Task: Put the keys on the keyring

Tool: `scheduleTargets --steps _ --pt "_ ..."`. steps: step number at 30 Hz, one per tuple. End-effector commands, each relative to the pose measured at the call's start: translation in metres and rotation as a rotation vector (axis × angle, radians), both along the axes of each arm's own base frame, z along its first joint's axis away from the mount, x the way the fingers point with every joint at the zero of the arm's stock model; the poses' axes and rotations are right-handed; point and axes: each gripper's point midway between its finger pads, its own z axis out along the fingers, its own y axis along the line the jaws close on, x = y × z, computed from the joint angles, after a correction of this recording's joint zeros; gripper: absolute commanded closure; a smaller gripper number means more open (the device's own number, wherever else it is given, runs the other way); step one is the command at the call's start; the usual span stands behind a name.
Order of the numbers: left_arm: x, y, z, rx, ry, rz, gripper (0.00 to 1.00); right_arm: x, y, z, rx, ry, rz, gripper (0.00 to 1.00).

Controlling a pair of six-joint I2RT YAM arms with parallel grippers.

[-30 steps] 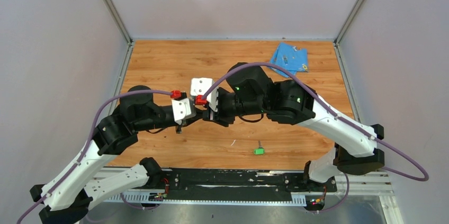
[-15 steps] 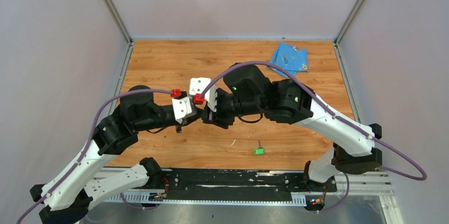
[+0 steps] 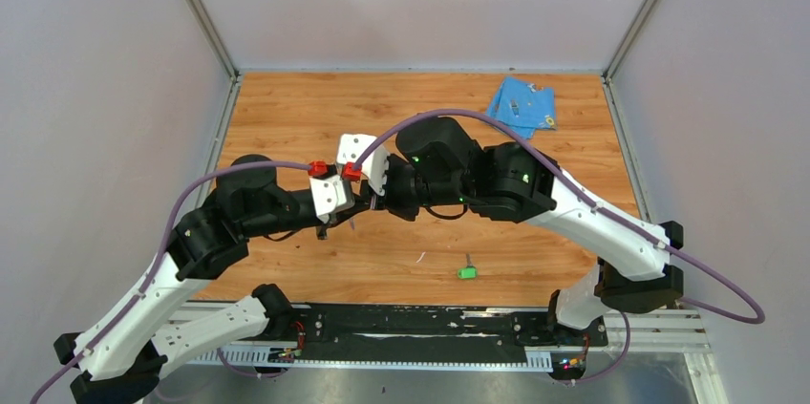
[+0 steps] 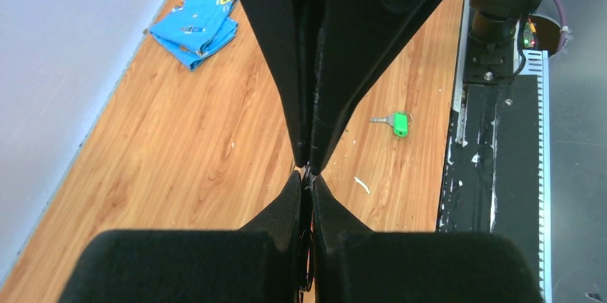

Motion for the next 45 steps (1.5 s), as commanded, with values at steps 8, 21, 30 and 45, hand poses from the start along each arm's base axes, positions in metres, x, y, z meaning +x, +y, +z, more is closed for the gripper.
scheduleTargets --steps 8,21,30,45 --pt "-0.003 0.001 0.027 -0.062 -0.096 -0.022 1.00 0.003 -0.005 0.004 0.072 -0.004 -0.025 0.99" --pt "-0.002 0.001 0.039 -0.086 -0.133 -0.021 1.00 0.005 -0.008 0.004 0.097 0.027 -0.044 0.89" --pt "-0.005 0.000 0.035 -0.082 -0.129 -0.038 1.00 0.004 -0.007 0.018 0.192 0.004 -0.042 0.99" --pt "-0.016 -0.004 0.051 -0.144 -0.116 -0.085 0.81 0.000 -0.011 0.028 0.539 0.044 -0.081 1.00"
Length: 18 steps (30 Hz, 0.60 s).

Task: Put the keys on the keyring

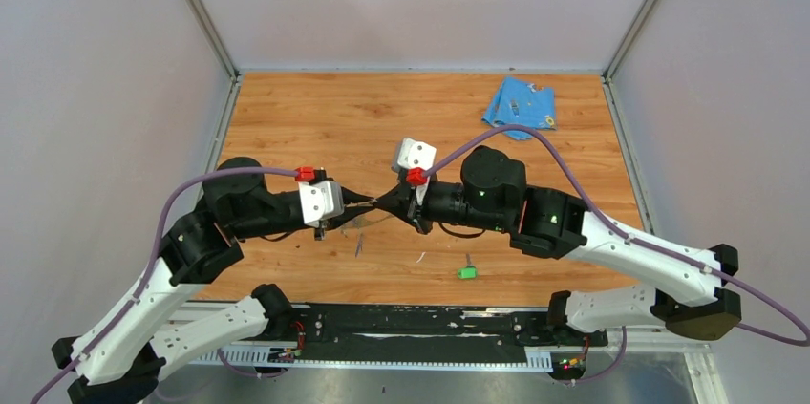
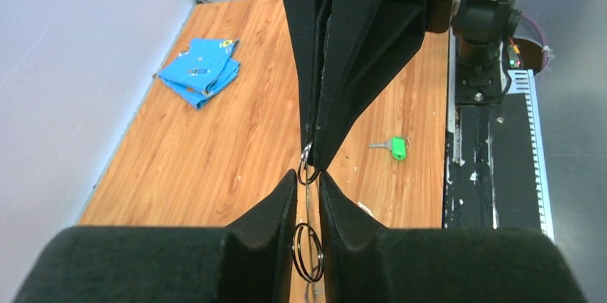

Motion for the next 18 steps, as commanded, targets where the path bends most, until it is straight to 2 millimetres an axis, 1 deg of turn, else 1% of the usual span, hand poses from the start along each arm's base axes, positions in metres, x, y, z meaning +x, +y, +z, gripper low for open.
scheduleTargets --steps 1,5,6,8,9,12,14,15,18 --pt "-0.008 0.001 0.032 -0.085 -0.042 -0.022 0.80 0.004 0.002 0.028 0.195 0.016 -0.030 0.99" --pt "-0.010 0.001 0.030 -0.085 -0.032 -0.032 0.76 0.006 -0.003 0.023 0.223 0.028 -0.055 0.99" --pt "-0.010 0.000 0.029 -0.086 -0.029 -0.033 0.73 0.007 -0.003 0.028 0.252 0.021 -0.058 1.00" --pt "-0.011 0.000 0.029 -0.089 -0.020 -0.030 0.71 0.007 -0.003 0.029 0.276 0.027 -0.061 0.99" --pt "-0.011 0.000 0.029 -0.090 -0.014 -0.029 0.71 0.006 -0.004 0.028 0.288 0.039 -0.060 0.99" --pt "-0.012 0.000 0.027 -0.086 -0.005 -0.031 0.80 0.005 -0.005 0.028 0.312 0.044 -0.059 0.99" --pt "-0.011 0.001 0.023 -0.073 0.004 -0.029 0.80 0.004 -0.006 0.028 0.324 0.048 -0.057 1.00" --pt "-0.011 0.001 0.020 -0.066 0.011 -0.026 0.78 0.004 -0.006 0.028 0.325 0.048 -0.055 1.00" --pt "-0.006 0.005 0.015 -0.062 0.036 0.021 0.61 0.002 -0.008 0.029 0.328 0.048 -0.052 1.00"
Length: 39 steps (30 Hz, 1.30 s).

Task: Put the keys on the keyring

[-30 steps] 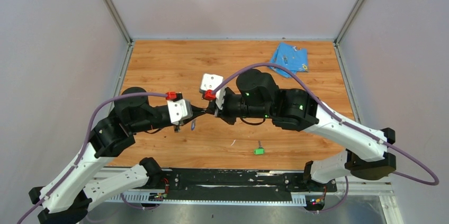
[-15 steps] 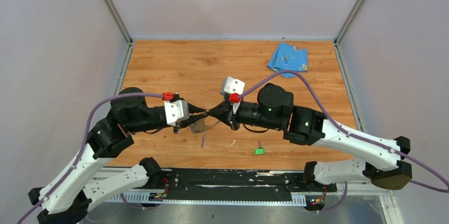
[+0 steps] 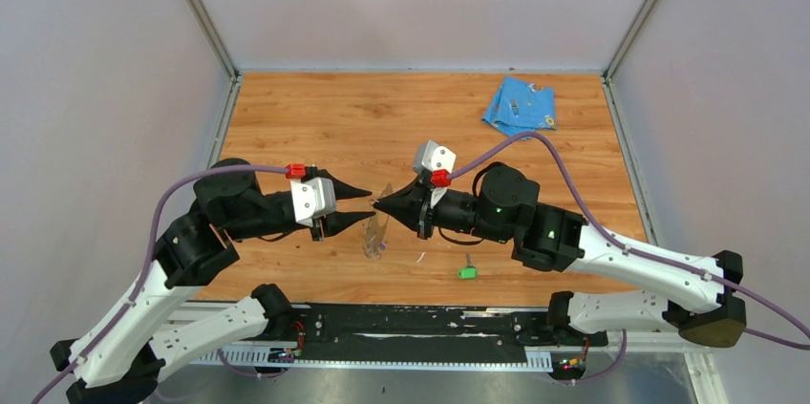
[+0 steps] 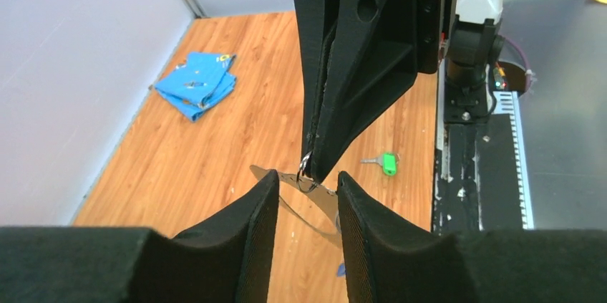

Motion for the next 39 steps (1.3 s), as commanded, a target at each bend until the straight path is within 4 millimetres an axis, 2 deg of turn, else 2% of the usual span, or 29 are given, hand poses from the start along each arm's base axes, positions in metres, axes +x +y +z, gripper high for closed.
scheduleTargets --steps 1,4,9,14,16,21,24,30,33,36,39 --pt "0.003 0.006 -0.001 -0.009 0.037 0.053 0.56 0.002 -0.007 0.031 0.118 -0.012 -0.018 1.00" --pt "0.003 0.009 -0.004 -0.016 0.076 0.077 0.53 0.001 -0.007 0.030 0.116 -0.008 -0.012 1.00" --pt "-0.008 0.008 -0.004 -0.017 0.100 0.031 0.65 -0.001 -0.009 0.031 0.118 -0.012 -0.004 1.00" --pt "-0.014 0.005 -0.005 -0.024 0.142 -0.001 0.63 -0.001 -0.009 0.032 0.127 -0.008 -0.002 1.00" --pt "-0.016 0.003 -0.007 -0.023 0.161 -0.015 0.60 -0.002 -0.009 0.033 0.141 -0.004 -0.001 1.00" --pt "-0.011 -0.004 -0.007 -0.063 0.224 0.007 0.40 -0.003 -0.003 0.031 0.150 0.008 0.015 1.00" --pt "-0.003 -0.005 -0.005 -0.083 0.264 0.051 0.37 -0.004 -0.001 0.029 0.143 0.008 0.023 1.00" --pt "0.001 -0.004 -0.019 -0.060 0.298 0.082 0.30 -0.007 0.002 0.031 0.123 -0.018 0.025 1.00" --pt "0.003 -0.003 -0.021 -0.044 0.270 0.085 0.36 -0.008 0.004 0.030 0.112 -0.028 0.027 1.00" --pt "0.002 -0.001 -0.016 -0.049 0.239 0.083 0.53 -0.008 0.004 0.030 0.110 -0.030 0.025 1.00" --pt "-0.011 0.001 -0.004 -0.065 0.214 0.022 0.58 -0.009 0.002 0.030 0.112 -0.030 0.026 1.00"
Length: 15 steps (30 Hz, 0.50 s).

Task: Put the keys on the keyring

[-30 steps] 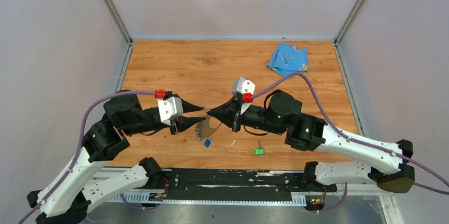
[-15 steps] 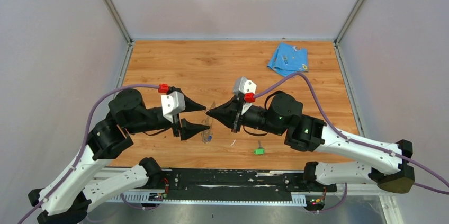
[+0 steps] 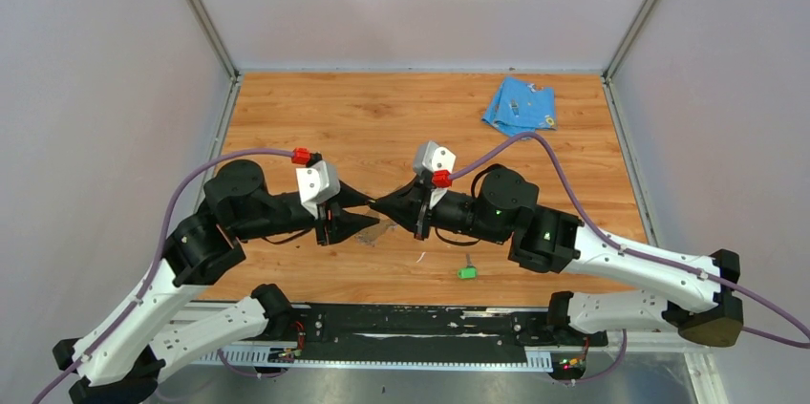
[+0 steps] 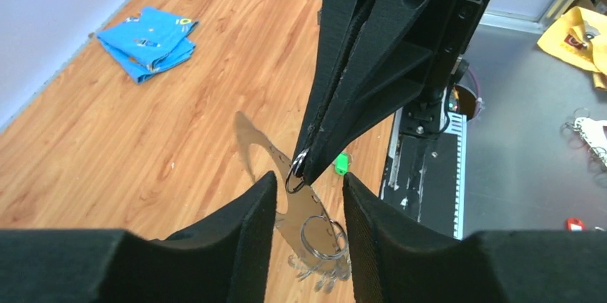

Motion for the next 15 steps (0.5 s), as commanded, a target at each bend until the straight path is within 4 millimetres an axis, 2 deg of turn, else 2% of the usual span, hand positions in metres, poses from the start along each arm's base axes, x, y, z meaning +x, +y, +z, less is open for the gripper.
scheduleTargets --steps 1,3,6,8,11,15 --pt "-0.018 0.005 0.018 -0.033 -0.053 -0.076 0.58 -0.006 -0.004 0.026 0.067 -0.036 0.012 1.00" --pt "-0.033 0.005 0.026 -0.050 -0.069 -0.151 0.54 -0.007 -0.005 0.027 0.071 -0.038 0.018 1.00" --pt "-0.055 0.007 0.033 -0.052 -0.095 -0.267 0.42 -0.011 -0.008 0.030 0.086 -0.045 0.030 1.00" --pt "-0.061 0.009 0.038 -0.056 -0.104 -0.292 0.35 -0.014 -0.011 0.032 0.096 -0.049 0.046 1.00" --pt "-0.063 0.012 0.043 -0.048 -0.143 -0.298 0.30 -0.021 -0.015 0.038 0.121 -0.061 0.072 1.00" --pt "-0.047 0.018 0.054 -0.045 -0.193 -0.201 0.32 -0.028 -0.021 0.045 0.153 -0.074 0.102 1.00"
